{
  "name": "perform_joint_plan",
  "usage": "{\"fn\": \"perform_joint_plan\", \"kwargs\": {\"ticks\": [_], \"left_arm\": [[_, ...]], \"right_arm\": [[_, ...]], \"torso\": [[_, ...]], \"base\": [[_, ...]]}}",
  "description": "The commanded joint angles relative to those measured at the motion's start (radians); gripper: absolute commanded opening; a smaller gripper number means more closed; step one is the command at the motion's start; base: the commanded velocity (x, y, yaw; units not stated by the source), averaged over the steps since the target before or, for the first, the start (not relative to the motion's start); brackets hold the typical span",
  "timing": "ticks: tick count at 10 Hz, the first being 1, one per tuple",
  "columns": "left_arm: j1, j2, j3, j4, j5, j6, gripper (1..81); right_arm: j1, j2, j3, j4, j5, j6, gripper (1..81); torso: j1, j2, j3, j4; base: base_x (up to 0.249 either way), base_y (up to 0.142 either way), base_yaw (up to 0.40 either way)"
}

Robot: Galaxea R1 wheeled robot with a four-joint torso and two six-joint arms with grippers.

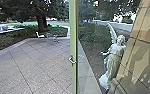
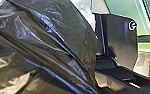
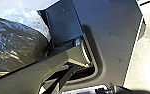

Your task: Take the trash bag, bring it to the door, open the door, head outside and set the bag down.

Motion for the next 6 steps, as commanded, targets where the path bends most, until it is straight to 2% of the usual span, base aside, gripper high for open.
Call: {"fn": "perform_joint_plan", "kwargs": {"ticks": [1,6], "left_arm": [[-0.052,-0.001,0.004,0.005,0.071,0.004,1.0],[-0.052,-0.001,0.004,0.005,0.071,0.004,1.0]], "right_arm": [[0.044,0.013,0.008,-0.006,-0.068,-0.005,81.1],[0.044,0.013,0.008,-0.006,-0.068,-0.005,81.1]], "torso": [[0.001,0.0,0.0,0.0],[0.002,0.001,0.0,0.0]], "base": [[0.088,0.0,0.0],[0.089,0.0,0.0]]}}
